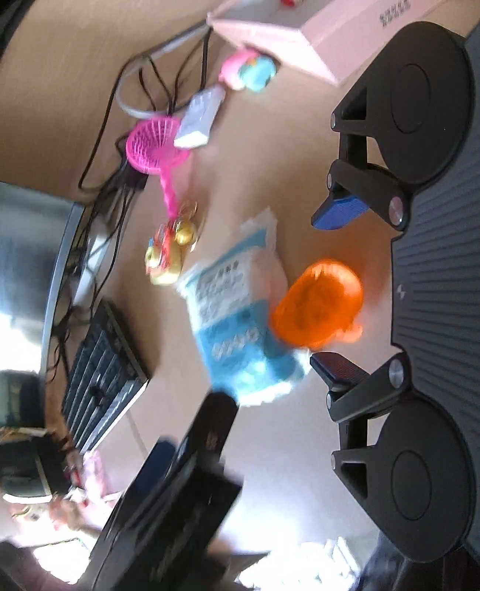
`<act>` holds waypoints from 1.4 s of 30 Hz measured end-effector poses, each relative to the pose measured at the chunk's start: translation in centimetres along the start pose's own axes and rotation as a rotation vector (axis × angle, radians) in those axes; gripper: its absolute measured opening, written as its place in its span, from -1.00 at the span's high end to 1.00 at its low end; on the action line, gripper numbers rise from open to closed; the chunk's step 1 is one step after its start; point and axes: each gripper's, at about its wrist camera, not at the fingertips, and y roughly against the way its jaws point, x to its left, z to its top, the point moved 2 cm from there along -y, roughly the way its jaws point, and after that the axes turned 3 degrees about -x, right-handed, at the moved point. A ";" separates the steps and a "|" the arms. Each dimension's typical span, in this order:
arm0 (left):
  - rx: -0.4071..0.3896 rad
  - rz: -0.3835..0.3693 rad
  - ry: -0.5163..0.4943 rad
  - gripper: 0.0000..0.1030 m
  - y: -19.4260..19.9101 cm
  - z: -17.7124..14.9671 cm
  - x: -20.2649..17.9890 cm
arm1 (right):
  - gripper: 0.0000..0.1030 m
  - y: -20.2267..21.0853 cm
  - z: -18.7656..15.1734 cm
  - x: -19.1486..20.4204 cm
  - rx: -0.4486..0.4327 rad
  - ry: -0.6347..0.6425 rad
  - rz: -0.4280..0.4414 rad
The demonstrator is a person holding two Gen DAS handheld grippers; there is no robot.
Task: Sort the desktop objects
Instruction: 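Grasp the ice pack with the left tool while the right tool grasps the orange toy, then carry the ice pack and orange toy into the pink box and release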
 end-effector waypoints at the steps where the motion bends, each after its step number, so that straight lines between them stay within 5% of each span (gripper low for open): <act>1: 0.000 -0.001 -0.004 -0.88 0.1 -0.2 0.0 | -0.43 0.2 -0.1 -0.6 -0.001 -0.020 -0.024; 7: 0.024 0.009 0.017 -0.89 0.0 -1.2 -0.1 | -0.44 1.4 -0.7 -2.4 -0.014 -0.085 -0.026; 15: 0.040 0.043 0.026 -0.93 1.2 -2.3 0.4 | -0.43 -1.4 -0.4 1.1 -0.013 -0.040 0.003; 17: 0.045 0.043 0.015 -0.93 1.4 -2.4 0.4 | -0.21 -1.9 -0.2 0.9 -0.009 -0.058 -0.011; 24: 0.013 -0.008 -0.177 -0.94 -0.5 -0.8 -3.7 | -0.13 0.4 -1.3 -1.3 -0.013 -0.149 -0.072; 28: 0.000 0.024 -0.305 -0.93 -3.2 0.0 -6.4 | -0.14 2.7 -2.8 -3.1 0.006 -0.210 -0.137; 30: 0.008 0.022 -0.343 -0.88 -4.6 0.4 -7.0 | -0.14 4.3 -3.5 -4.2 0.018 -0.246 -0.177; 32: 0.021 0.011 -0.361 -0.58 -5.6 0.5 -7.2 | -0.14 5.7 -4.1 -5.0 0.032 -0.283 -0.214; 37: 0.031 0.009 -0.367 -0.20 -7.0 0.6 -7.1 | -0.13 9.8 -6.1 -7.3 0.056 -0.373 -0.265; 42: 0.022 -0.035 -0.318 -0.16 -5.3 1.3 -8.1 | -0.13 13.1 -7.4 -9.4 0.029 -0.399 -0.312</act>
